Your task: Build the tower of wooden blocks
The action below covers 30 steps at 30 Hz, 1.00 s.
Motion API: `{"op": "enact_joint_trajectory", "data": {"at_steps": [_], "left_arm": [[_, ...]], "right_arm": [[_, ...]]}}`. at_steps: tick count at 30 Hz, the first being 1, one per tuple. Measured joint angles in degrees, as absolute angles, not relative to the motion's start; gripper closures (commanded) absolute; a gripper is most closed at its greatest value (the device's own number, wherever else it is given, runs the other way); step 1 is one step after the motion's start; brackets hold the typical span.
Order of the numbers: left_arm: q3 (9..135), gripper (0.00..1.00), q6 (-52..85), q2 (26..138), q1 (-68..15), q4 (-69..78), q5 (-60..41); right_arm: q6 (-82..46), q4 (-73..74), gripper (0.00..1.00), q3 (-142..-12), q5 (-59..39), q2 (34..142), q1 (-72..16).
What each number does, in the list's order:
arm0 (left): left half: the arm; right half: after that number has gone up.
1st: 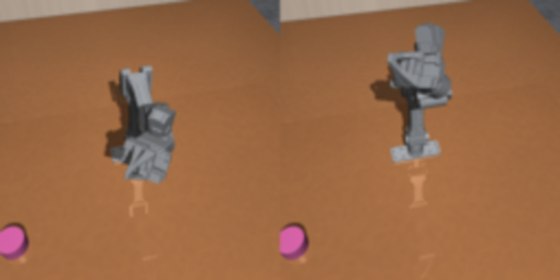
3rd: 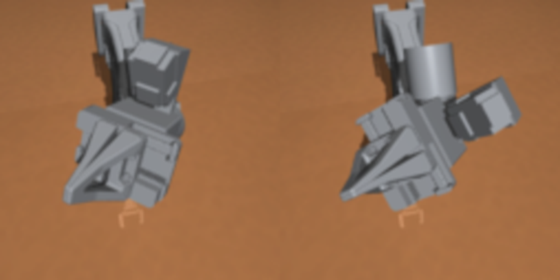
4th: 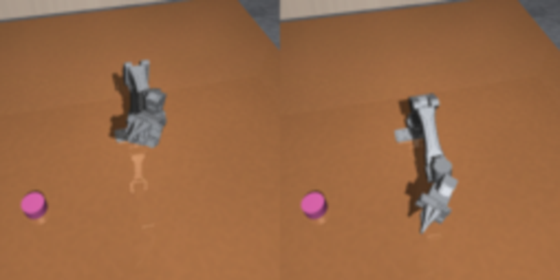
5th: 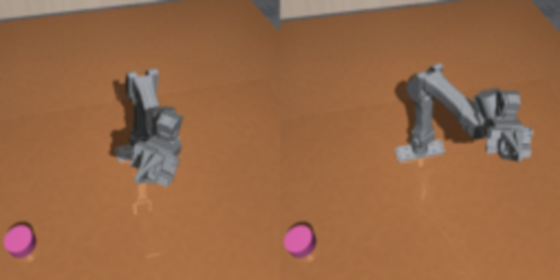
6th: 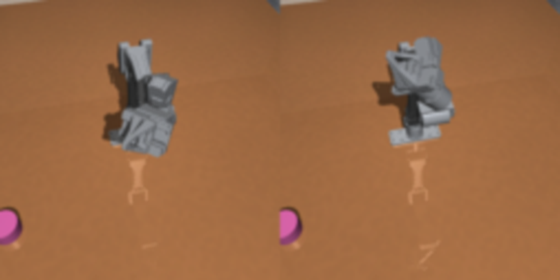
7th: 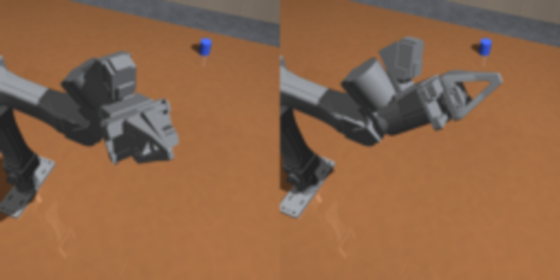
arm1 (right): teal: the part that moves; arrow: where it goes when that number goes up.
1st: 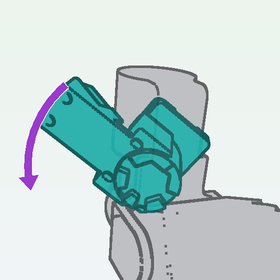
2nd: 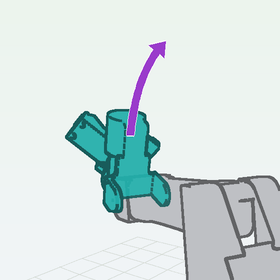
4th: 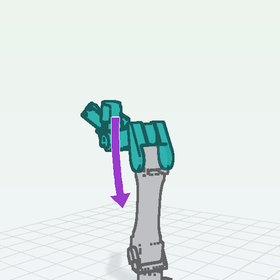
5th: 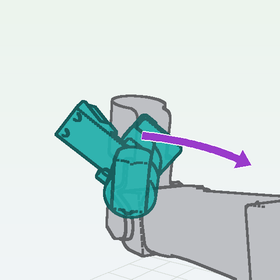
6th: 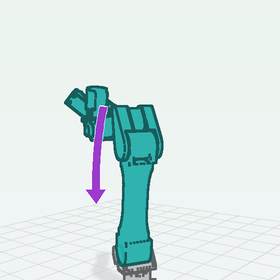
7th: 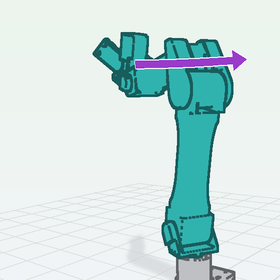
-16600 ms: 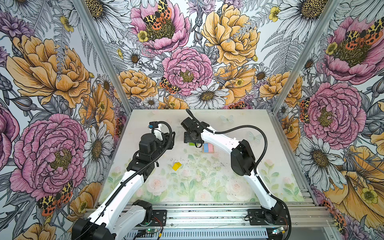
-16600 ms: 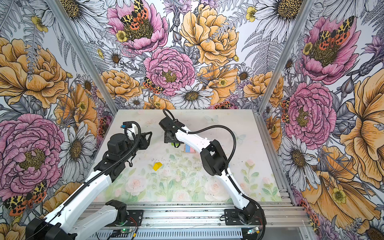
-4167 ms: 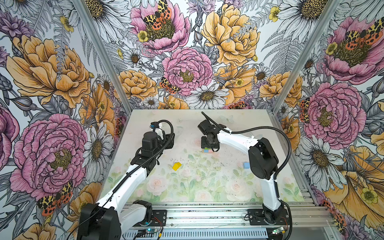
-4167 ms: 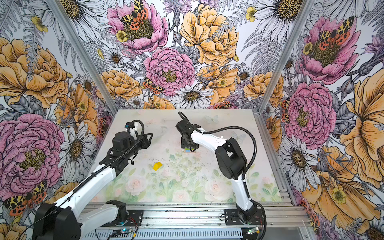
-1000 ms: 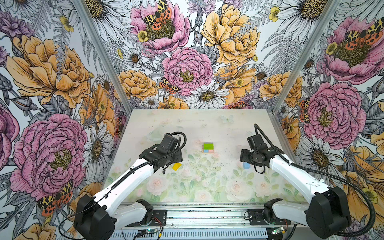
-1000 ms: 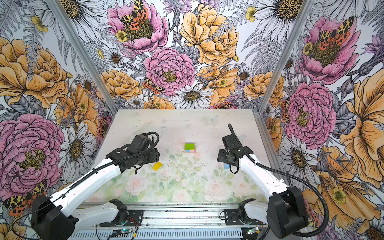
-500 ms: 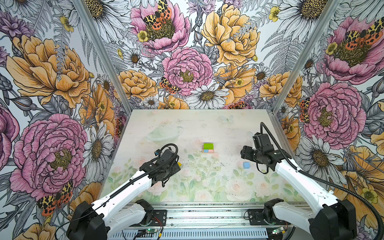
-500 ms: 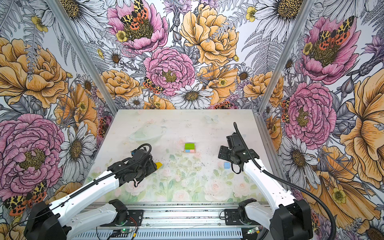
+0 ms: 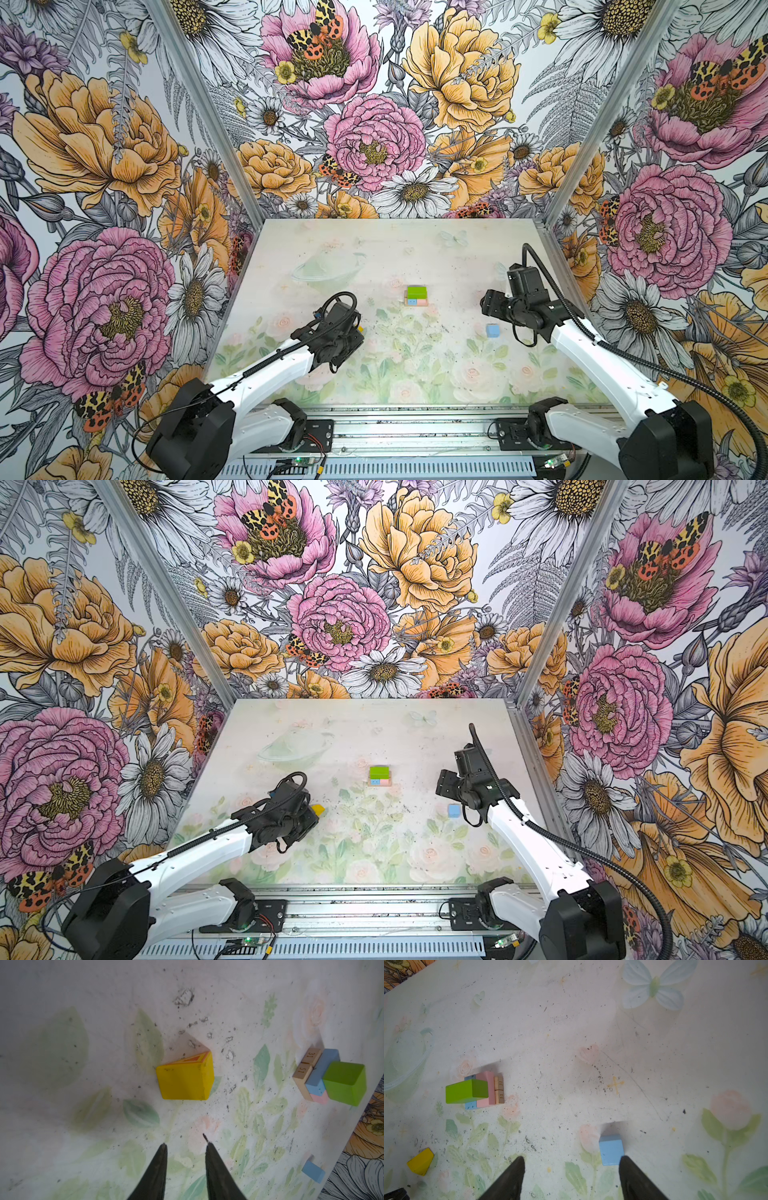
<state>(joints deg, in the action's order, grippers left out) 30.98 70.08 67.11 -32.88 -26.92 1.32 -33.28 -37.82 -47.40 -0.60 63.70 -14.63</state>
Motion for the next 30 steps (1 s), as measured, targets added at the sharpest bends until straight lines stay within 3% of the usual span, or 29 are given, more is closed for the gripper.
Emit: {"op": "enact_joint_trajectory", "data": {"at_steps": [5,19,30], "left_arm": [[30.46,0.84,70.08,72.18,-31.14,-22.98,-2.13],[30.48,0.87,67.61,75.11,-28.23,-21.32,-3.44],[31.62,0.87,63.4,75.26,-25.06,-23.55,0.97]], "right_arm": [[-33.3,-37.54,0.27,-47.2,-0.82,63.81,-14.52],[-33.32,-37.34,0.28,-46.22,-0.93,64.31,-14.0],[-33.36,-36.93,0.28,-46.15,-0.93,64.53,-13.89]]}}
